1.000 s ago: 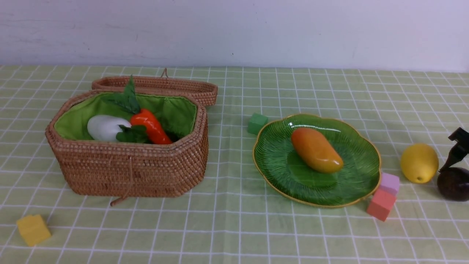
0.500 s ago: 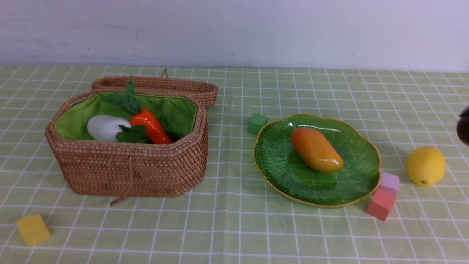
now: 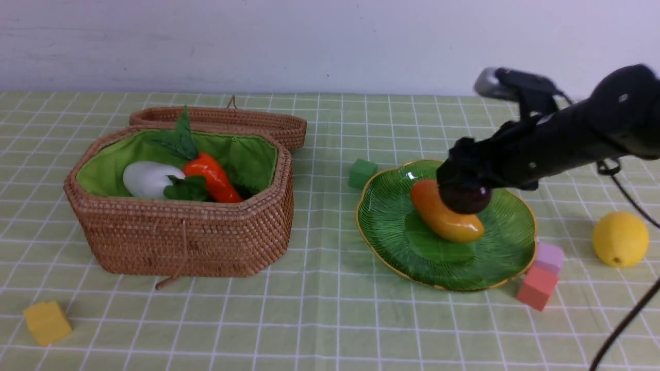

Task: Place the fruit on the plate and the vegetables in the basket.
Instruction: Use the right arm to grab a mangosteen and put it into the right plate, then use the right arm to grab a lemon and put it into the right plate

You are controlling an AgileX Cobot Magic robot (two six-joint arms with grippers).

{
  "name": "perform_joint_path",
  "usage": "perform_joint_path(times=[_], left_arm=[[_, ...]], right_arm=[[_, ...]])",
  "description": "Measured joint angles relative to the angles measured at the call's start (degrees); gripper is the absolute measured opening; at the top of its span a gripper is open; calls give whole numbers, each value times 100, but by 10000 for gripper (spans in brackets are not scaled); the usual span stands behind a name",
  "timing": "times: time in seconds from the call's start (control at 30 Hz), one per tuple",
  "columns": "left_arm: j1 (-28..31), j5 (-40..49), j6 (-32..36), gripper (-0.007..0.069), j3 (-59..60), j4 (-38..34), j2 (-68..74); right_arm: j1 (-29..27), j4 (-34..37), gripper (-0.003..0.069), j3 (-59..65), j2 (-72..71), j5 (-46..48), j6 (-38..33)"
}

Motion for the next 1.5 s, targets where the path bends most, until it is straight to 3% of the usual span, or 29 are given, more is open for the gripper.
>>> perform_joint_path(times=[0.4,0.63,0.8,0.9,1.03,1.07,1.1,1.17,1.23,1.5], left_arm=[[0,0,0,238,0,0,0],[0,0,0,238,0,0,0],[0,0,0,238,0,0,0],[0,0,0,238,0,0,0],[0,0,0,238,0,0,0],[0,0,0,238,0,0,0],[0,0,0,238,0,0,0],[0,0,0,238,0,0,0],[0,0,0,238,0,0,0],[0,0,0,238,0,0,0]], right_arm=[[254,-115,568,0,189,399,-411],[254,-301,678,0,-167,512,-400],[232,-1050,664,0,-548,573,-340],[9,-1888,657,-38,-812,780,369],[-696,-2960,653,-271,-1012,1133,2442],[-738,-3005,653,-283,-1010,1151,2563],[-984,-3227,652,-331,-1026,1281,3350],[-1343,-3460,650,-352,-1007,1538,4163],[-1599,-3530,648,-352,-915,1817,4513],[-1795,-3683,645,-352,-109,1716,4639]])
